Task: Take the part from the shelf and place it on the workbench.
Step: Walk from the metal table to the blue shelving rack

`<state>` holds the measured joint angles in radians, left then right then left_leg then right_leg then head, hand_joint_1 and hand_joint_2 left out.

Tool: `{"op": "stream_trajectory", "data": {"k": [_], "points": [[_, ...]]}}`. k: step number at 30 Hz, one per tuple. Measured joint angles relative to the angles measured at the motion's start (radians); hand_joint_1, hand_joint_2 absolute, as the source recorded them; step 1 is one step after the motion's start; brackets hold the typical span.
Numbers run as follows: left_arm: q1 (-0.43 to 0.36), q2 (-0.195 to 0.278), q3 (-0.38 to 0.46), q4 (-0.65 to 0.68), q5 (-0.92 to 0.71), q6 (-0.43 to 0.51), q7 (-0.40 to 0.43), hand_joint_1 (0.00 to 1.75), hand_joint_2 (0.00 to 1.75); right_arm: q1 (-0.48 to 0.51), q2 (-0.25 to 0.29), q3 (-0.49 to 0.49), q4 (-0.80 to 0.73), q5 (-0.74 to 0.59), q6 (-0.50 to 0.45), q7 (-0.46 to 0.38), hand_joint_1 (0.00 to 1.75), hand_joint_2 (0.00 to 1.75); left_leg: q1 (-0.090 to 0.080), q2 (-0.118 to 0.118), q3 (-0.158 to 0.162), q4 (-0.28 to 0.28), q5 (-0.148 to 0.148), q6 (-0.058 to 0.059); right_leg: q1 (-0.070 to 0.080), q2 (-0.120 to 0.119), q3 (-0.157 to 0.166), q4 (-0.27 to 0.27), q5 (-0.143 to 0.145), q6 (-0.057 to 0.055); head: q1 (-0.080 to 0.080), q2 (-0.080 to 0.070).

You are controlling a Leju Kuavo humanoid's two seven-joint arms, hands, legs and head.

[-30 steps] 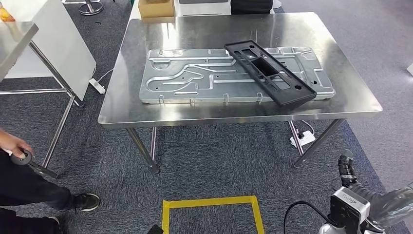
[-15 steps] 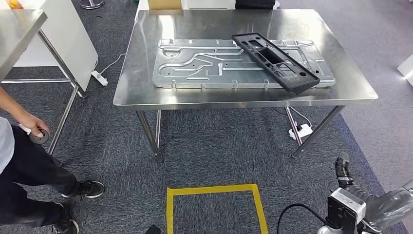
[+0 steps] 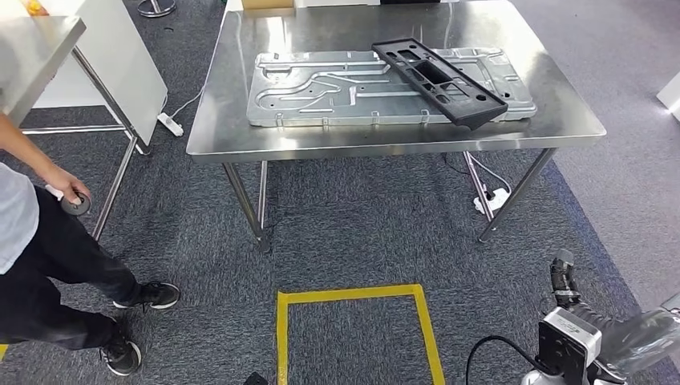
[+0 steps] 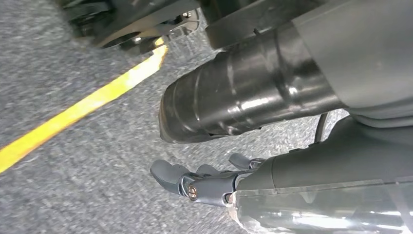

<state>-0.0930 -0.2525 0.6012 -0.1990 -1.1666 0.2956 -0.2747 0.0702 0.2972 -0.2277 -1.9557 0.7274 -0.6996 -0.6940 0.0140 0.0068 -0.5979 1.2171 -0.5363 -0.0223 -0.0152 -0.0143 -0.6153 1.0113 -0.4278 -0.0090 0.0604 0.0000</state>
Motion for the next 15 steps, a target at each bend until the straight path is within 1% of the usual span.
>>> {"op": "stream_trajectory", "data": {"k": [1,2,3,4,6,7,8,9,10,11,12,13,14,15], "points": [[-0.001,0.000,0.000,0.000,0.000,0.000,0.000,0.00,0.00,0.000,0.000,0.000,0.000,-0.001,0.000,0.000,0.00,1.75,0.001,0.000,0.050,-0.069,0.010,0.000,0.000,0.000,-0.014,0.010,0.006,0.005,0.000,0.000],[-0.002,0.001,0.000,0.000,0.000,0.000,0.000,0.00,0.00,0.000,0.000,0.000,0.000,-0.001,0.000,0.000,0.00,1.75,0.000,-0.002,0.093,-0.134,0.008,0.003,0.001,0.000,-0.025,0.019,0.011,0.011,0.000,0.000],[-0.002,0.001,0.000,0.000,0.000,0.000,0.000,0.00,0.00,0.000,0.000,0.000,0.000,-0.001,0.000,0.000,0.00,1.75,-0.001,-0.003,0.120,-0.180,-0.003,0.008,0.002,0.000,-0.032,0.026,0.016,0.017,0.001,0.000],[-0.002,0.001,0.000,0.000,0.000,0.000,-0.001,0.00,0.00,0.000,0.000,0.000,0.000,-0.002,0.000,0.000,0.00,1.75,-0.004,-0.004,0.130,-0.203,-0.013,0.015,0.003,0.000,-0.035,0.029,0.022,0.023,0.002,0.000],[0.000,0.001,0.000,0.000,0.000,0.000,-0.001,0.00,0.00,0.000,0.000,0.000,0.001,-0.002,0.000,0.000,0.00,1.75,-0.005,-0.003,0.120,-0.209,-0.003,0.034,0.001,0.000,-0.038,0.029,0.033,0.036,0.002,0.000],[0.000,0.001,0.000,0.000,0.000,0.000,-0.001,0.00,0.00,0.000,0.000,-0.001,0.001,-0.003,0.000,0.000,0.00,1.75,-0.005,-0.001,0.112,-0.210,0.007,0.045,-0.001,0.001,-0.043,0.035,0.021,0.042,0.002,0.000],[-0.001,0.001,0.000,0.000,0.000,0.000,-0.001,0.00,0.00,0.001,0.000,-0.001,0.001,-0.003,0.000,0.000,0.00,1.75,-0.005,0.001,0.102,-0.212,0.018,0.056,-0.003,0.003,-0.052,0.057,-0.009,0.047,0.002,0.000],[-0.002,0.001,0.001,0.000,0.000,0.000,-0.001,0.00,0.00,0.001,0.000,-0.001,0.001,-0.004,0.000,0.001,0.00,1.75,-0.004,0.003,0.090,-0.213,0.030,0.063,-0.005,0.005,-0.067,0.100,-0.056,0.051,0.002,0.000],[-0.002,0.001,0.001,0.000,0.000,0.000,-0.001,0.00,0.00,0.001,-0.001,-0.002,0.001,-0.006,0.000,0.002,0.00,1.75,-0.005,0.004,0.077,-0.213,0.041,0.068,-0.005,0.007,-0.084,0.159,-0.109,0.055,0.002,0.000],[-0.002,0.001,0.001,0.000,0.000,0.000,-0.001,0.00,0.00,0.001,-0.001,-0.002,0.002,-0.009,0.000,0.003,0.00,1.75,-0.007,0.004,0.062,-0.212,0.052,0.070,-0.006,0.008,-0.099,0.223,-0.149,0.058,0.002,0.000],[-0.002,0.001,0.001,0.000,0.000,0.000,-0.001,0.00,0.00,0.001,-0.001,-0.003,0.003,-0.011,0.000,0.005,0.00,1.75,-0.008,0.005,0.048,-0.210,0.063,0.071,-0.006,0.008,-0.106,0.276,-0.168,0.060,0.002,0.000],[-0.001,0.001,0.001,0.000,0.000,0.001,-0.001,0.00,0.00,0.001,-0.001,-0.004,0.005,-0.013,0.000,0.007,0.00,1.75,-0.010,0.005,0.033,-0.208,0.074,0.070,-0.006,0.008,-0.100,0.301,-0.162,0.059,0.002,0.000],[-0.001,0.001,0.001,0.000,0.000,0.001,-0.001,0.00,0.00,0.002,-0.001,-0.005,0.007,-0.014,0.000,0.009,0.00,1.75,-0.012,0.005,0.018,-0.206,0.083,0.069,-0.005,0.009,-0.076,0.291,-0.139,0.056,0.002,0.000],[-0.001,0.001,0.001,0.000,-0.001,0.001,-0.001,0.00,0.00,0.002,-0.001,-0.006,0.008,-0.015,0.000,0.011,0.00,1.75,-0.014,0.005,0.004,-0.204,0.092,0.068,-0.004,0.009,-0.032,0.244,-0.111,0.051,0.002,0.000]]}}
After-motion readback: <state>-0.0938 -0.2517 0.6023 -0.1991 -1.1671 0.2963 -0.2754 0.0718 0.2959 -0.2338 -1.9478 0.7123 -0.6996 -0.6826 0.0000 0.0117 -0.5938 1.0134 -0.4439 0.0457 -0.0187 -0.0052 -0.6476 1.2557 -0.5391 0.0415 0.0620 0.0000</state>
